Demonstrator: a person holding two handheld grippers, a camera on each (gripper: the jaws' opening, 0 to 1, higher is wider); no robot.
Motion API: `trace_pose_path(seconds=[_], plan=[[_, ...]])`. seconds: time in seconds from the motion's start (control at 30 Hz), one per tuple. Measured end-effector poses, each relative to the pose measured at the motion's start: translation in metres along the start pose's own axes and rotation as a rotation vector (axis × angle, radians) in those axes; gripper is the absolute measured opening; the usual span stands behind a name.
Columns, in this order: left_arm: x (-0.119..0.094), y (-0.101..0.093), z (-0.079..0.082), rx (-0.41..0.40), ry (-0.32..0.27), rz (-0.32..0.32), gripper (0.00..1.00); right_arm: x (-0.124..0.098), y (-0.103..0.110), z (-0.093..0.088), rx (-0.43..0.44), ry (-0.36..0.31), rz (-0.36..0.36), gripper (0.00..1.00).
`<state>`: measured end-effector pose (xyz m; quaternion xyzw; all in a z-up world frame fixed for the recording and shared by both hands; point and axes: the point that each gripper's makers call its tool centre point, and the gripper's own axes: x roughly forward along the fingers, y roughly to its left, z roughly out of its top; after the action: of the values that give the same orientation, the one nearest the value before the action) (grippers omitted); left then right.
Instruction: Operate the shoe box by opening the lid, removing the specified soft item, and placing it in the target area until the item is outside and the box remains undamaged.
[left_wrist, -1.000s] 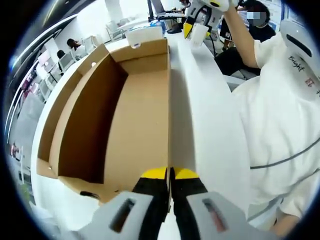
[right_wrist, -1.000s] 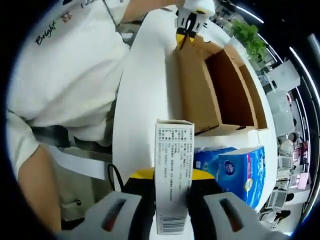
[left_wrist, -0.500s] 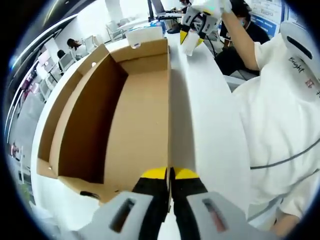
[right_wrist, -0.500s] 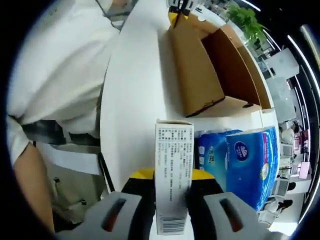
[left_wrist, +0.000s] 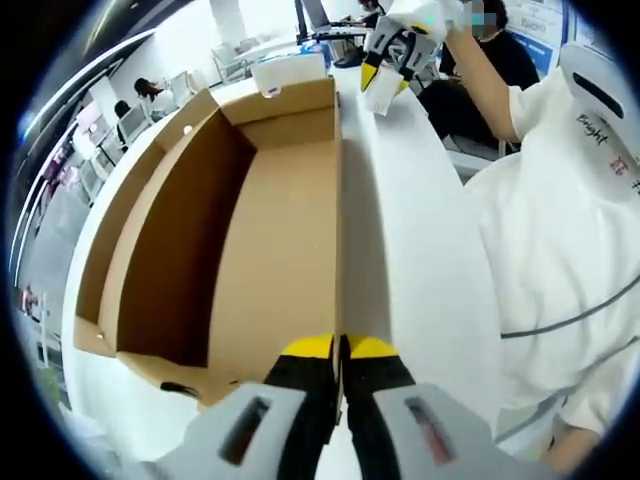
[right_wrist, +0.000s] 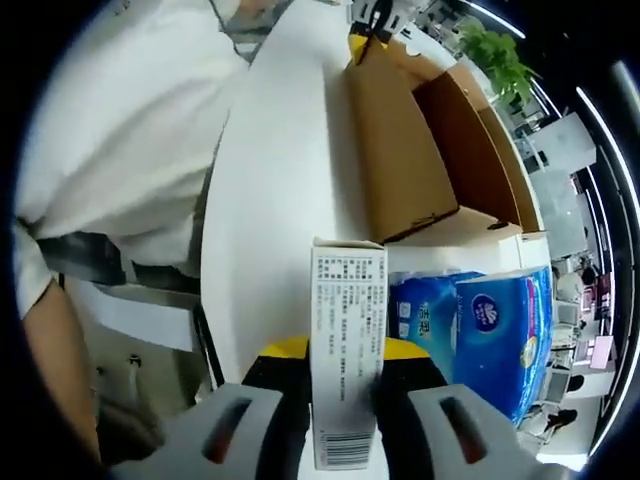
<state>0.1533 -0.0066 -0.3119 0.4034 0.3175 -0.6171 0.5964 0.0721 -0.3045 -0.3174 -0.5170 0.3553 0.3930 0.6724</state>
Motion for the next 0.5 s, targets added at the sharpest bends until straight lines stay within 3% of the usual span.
trace_pose_path(seconds=[0.5], plan=[[0.0001,0.0023,-0.0009,0.002,-0.008,0.003,0.01,-0.0042,-0.0059,0.0025,0.004,-0.015,-0.023,0.24]])
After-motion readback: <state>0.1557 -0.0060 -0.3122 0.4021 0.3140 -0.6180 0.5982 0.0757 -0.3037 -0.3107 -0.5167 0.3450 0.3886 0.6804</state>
